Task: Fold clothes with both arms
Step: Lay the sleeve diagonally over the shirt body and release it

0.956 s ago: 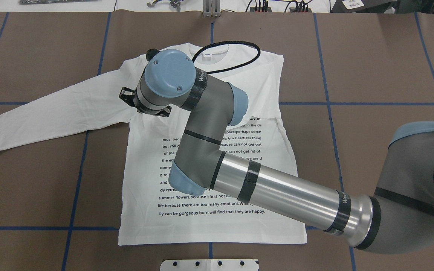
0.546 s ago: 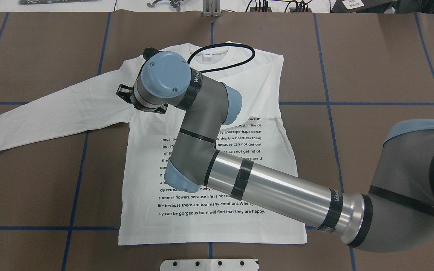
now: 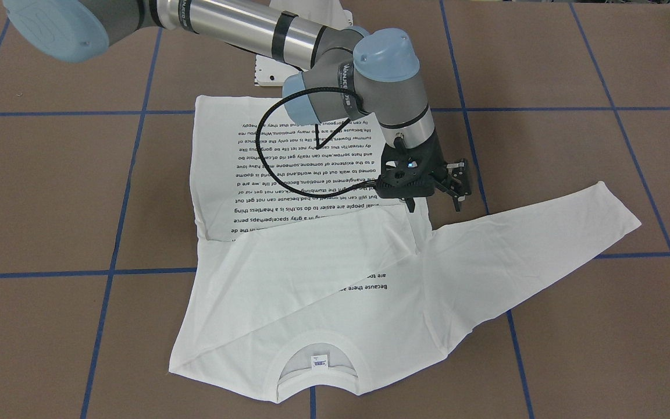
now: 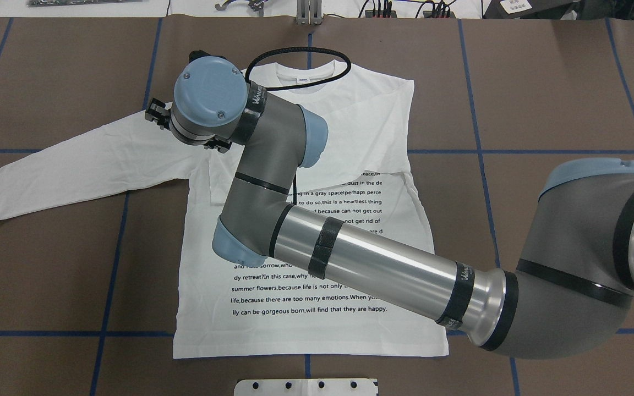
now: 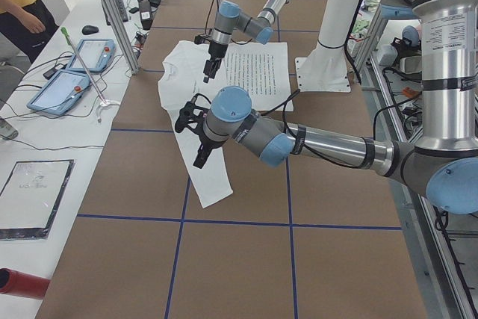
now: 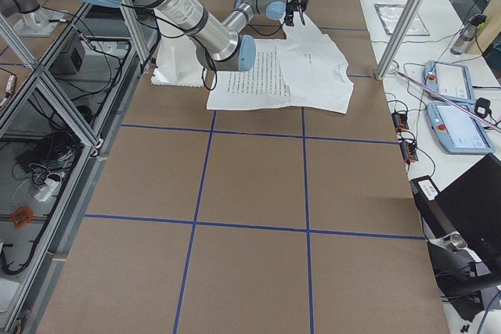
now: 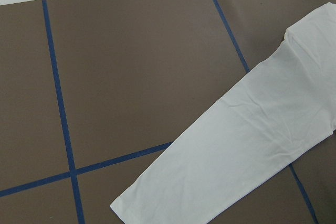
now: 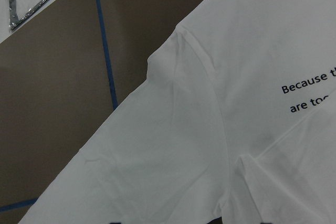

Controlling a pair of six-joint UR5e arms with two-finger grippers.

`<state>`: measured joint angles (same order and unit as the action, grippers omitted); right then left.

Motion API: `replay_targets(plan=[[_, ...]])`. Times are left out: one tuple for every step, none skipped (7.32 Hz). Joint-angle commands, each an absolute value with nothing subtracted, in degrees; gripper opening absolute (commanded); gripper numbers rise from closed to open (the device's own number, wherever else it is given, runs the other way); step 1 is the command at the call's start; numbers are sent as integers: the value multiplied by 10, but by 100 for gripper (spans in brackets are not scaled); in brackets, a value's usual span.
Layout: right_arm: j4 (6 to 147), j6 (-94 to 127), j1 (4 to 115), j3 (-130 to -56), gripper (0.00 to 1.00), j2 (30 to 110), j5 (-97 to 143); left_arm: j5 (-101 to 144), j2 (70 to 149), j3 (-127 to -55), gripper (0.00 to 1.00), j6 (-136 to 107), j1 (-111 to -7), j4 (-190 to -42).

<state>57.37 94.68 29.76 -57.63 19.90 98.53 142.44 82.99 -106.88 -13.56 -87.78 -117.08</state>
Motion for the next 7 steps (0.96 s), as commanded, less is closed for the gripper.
replay_targets(plan=[[579,967,341,-672,98,281,1016,1417,868,-1027,100,-147,-842,-1172],[579,963,377,-756,98,365,1058,1416,908,-979,99,-148,-803,-1172],[577,957,414,-813,98,433,1120,1415,927,-928,99,-136,-782,-1192],[578,952,451,-860,97,491,1168,1416,924,-884,100,-135,-781,-1242],[577,951,487,-900,97,540,1201,1417,921,-828,100,-133,-781,-1287],[577,938,510,-930,97,568,1215,1423,930,-780,100,-144,-781,-1341],[577,933,528,-944,97,585,1236,1412,953,-780,99,-187,-775,-1355]])
